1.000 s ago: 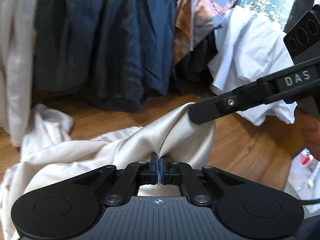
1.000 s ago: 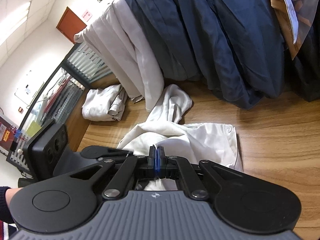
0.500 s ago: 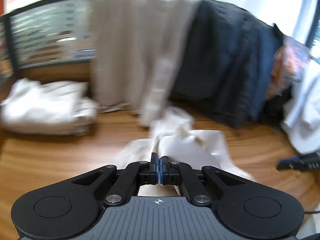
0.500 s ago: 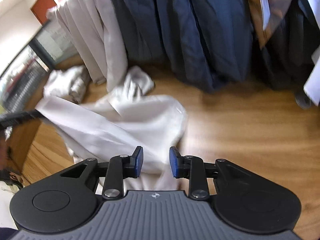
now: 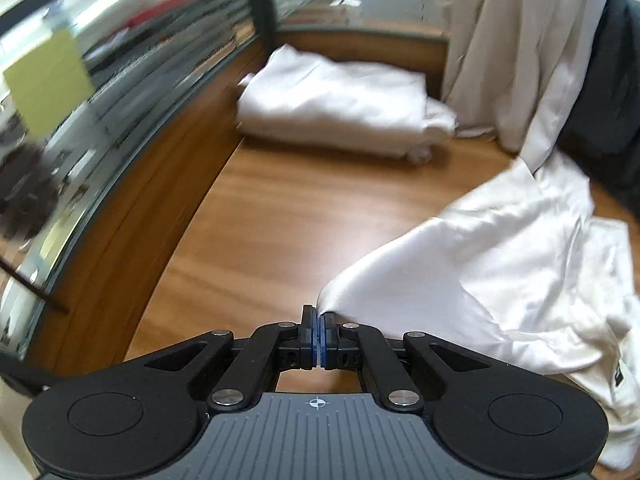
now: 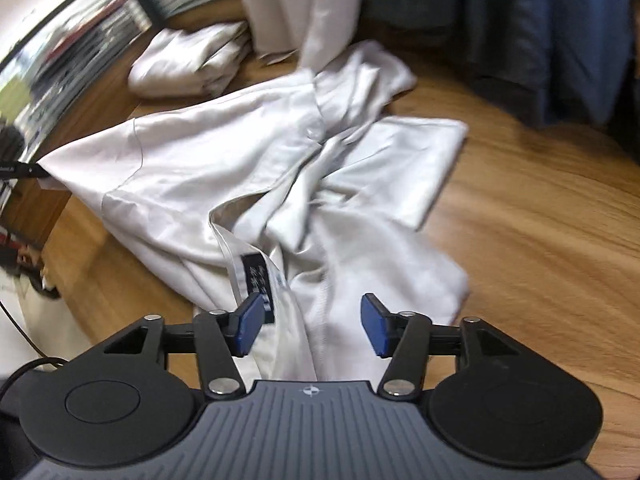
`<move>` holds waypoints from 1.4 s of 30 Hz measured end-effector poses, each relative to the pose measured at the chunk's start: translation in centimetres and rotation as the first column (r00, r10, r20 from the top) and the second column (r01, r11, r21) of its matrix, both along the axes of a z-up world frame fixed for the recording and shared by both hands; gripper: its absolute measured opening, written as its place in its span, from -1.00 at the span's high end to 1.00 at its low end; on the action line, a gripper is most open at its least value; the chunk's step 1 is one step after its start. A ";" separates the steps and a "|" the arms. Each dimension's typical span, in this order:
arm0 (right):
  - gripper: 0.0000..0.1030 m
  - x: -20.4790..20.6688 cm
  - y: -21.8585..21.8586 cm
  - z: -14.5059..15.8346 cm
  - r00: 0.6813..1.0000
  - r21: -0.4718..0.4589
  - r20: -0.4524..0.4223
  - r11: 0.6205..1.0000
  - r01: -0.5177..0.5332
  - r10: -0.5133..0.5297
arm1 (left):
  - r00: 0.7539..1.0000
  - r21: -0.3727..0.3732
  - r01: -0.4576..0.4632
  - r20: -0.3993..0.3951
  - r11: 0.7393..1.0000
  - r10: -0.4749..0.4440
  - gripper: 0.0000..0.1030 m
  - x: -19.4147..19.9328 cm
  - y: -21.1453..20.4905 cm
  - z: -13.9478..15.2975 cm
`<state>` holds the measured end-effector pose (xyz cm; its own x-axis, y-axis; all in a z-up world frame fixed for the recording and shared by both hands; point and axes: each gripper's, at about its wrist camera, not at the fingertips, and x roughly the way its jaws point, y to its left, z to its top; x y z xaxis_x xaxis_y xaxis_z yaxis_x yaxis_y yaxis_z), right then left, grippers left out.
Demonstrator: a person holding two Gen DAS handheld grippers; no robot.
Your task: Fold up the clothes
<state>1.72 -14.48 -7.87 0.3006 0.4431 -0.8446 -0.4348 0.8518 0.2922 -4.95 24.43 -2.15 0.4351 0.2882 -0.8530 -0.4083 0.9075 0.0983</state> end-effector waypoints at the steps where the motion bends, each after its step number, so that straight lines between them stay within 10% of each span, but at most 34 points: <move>1: -0.21 -0.4 0.6 0.0 1.000 -0.007 0.001 1.000 -0.009 0.009 | 1.000 -0.015 0.009 -0.002 1.000 -0.009 0.90 -0.4 0.4 -0.1; 6: -0.23 -2.8 1.9 0.4 0.999 -0.015 -0.003 0.999 0.036 -0.036 | 0.982 -0.101 0.182 0.064 0.978 -0.176 0.34 0.0 0.1 -0.3; 10: -0.24 -5.0 2.8 0.3 0.991 -0.041 -0.006 0.990 0.131 -0.132 | 0.919 -0.120 0.393 0.082 0.912 -0.386 0.27 1.8 -2.1 -1.2; 19: -0.24 -10.9 4.0 -1.8 0.913 -0.093 -0.020 0.910 0.405 -0.408 | 0.674 -0.130 0.739 0.155 0.661 -0.722 -0.13 5.8 -8.7 -3.2; 29: -0.24 -14.4 5.7 -4.2 0.806 -0.132 0.031 0.796 0.590 -0.592 | 0.345 -0.100 0.938 0.143 0.333 -0.928 -0.40 8.9 -16.0 -6.5; 34: -0.24 -14.0 6.1 -5.1 0.782 -0.168 0.079 0.765 0.622 -0.618 | 0.237 -0.040 0.972 0.113 0.233 -0.965 -0.37 9.3 -19.1 -8.3; 37: -0.20 -13.6 6.2 -5.6 0.786 -0.206 0.110 0.759 0.617 -0.609 | 0.188 -0.031 0.982 0.102 0.185 -0.977 0.28 9.4 -19.9 -8.9; 39: 0.07 -13.3 6.1 -5.8 0.791 -0.227 0.123 0.759 0.610 -0.599 | 0.182 -0.044 0.983 0.090 0.179 -0.979 0.72 9.4 -19.9 -9.0; 42: 0.81 -12.8 5.8 -5.6 0.801 -0.228 0.116 0.769 0.597 -0.587 | 0.228 -0.065 0.973 0.125 0.221 -0.966 0.86 9.5 -18.6 -8.1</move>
<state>-11.08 -8.65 -13.47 0.4675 -0.0485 -0.8827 0.1732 0.9842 0.0377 4.55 5.82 -10.29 0.3496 -0.4731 -0.8087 0.7935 0.6084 -0.0129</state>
